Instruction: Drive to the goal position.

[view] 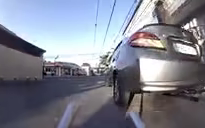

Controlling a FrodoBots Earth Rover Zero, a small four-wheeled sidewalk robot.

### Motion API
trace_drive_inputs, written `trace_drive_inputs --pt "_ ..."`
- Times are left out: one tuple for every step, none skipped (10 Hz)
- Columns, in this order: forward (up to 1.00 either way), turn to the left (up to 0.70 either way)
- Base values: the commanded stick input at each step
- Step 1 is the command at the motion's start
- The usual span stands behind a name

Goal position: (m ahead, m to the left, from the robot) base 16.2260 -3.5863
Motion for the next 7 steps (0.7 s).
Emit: trace_drive_inputs --pt "0.85 0.06" --pt "0.85 0.00" --pt "0.85 0.00" --pt "0.85 0.00" --pt "0.85 0.00" --pt "0.85 0.00" --pt "0.85 0.00"
